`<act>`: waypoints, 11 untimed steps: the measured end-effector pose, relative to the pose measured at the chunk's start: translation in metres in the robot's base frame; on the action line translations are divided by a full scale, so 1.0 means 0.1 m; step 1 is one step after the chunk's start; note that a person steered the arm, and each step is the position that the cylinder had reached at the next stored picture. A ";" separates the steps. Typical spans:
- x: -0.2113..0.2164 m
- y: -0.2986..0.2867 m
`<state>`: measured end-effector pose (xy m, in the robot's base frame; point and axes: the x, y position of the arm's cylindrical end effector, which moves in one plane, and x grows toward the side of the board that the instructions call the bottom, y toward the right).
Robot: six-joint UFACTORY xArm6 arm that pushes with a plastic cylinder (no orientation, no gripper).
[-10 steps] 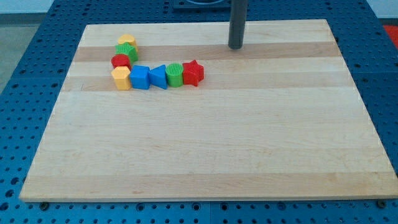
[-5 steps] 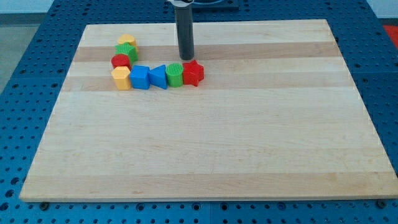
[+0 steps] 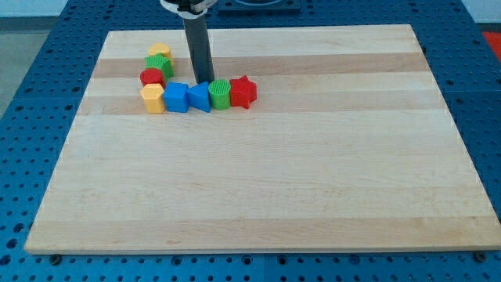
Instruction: Move the blue cube slightly downwards
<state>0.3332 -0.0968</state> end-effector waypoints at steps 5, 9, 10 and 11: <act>0.23 -0.25; 0.31 -0.35; 0.33 -0.36; 0.30 -0.36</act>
<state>0.3633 -0.1325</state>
